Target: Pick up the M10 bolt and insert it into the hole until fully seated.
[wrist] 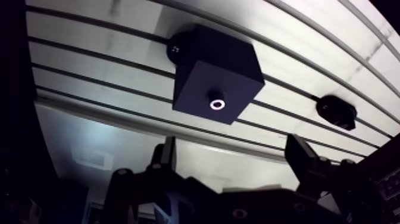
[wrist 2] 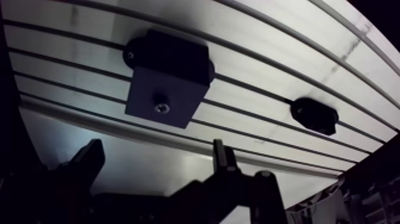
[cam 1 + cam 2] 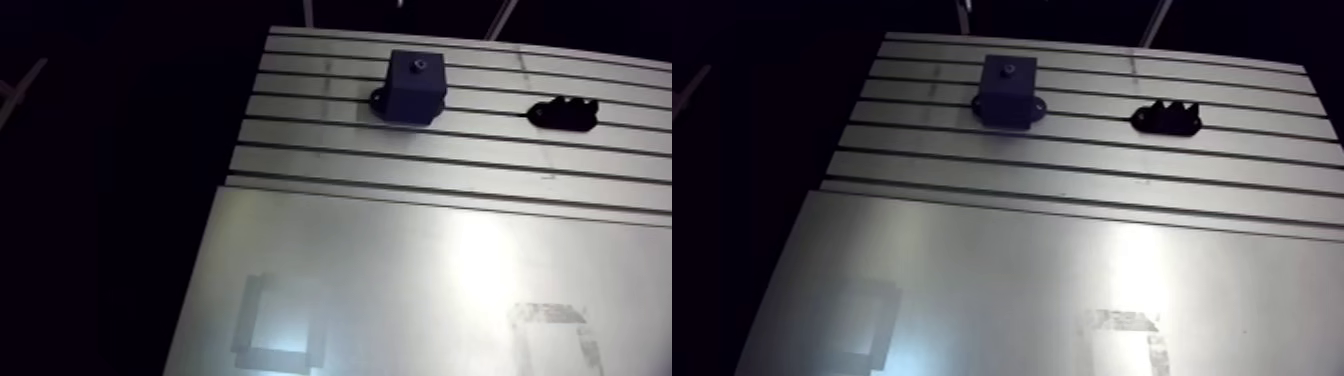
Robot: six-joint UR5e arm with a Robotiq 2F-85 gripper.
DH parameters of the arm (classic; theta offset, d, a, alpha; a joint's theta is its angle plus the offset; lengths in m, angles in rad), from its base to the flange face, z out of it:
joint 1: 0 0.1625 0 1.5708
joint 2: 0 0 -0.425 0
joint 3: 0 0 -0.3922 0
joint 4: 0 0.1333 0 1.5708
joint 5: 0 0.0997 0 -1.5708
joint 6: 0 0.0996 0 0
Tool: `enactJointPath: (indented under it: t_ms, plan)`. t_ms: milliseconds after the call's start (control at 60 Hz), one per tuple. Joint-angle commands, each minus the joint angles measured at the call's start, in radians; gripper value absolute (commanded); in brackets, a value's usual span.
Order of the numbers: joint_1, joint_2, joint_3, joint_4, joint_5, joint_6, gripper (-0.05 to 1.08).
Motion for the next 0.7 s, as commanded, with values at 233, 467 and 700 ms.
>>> enactJointPath:
  t_ms: [233, 467, 700]
  plan:
    - [0.009, -0.149, 0.022, -0.038, 0.004, 0.096, 0.0]
    - [-0.024, -0.271, 0.104, -0.064, 0.004, 0.124, 0.0]
    - [-0.072, -0.383, 0.202, -0.075, 0.013, 0.126, 0.0]
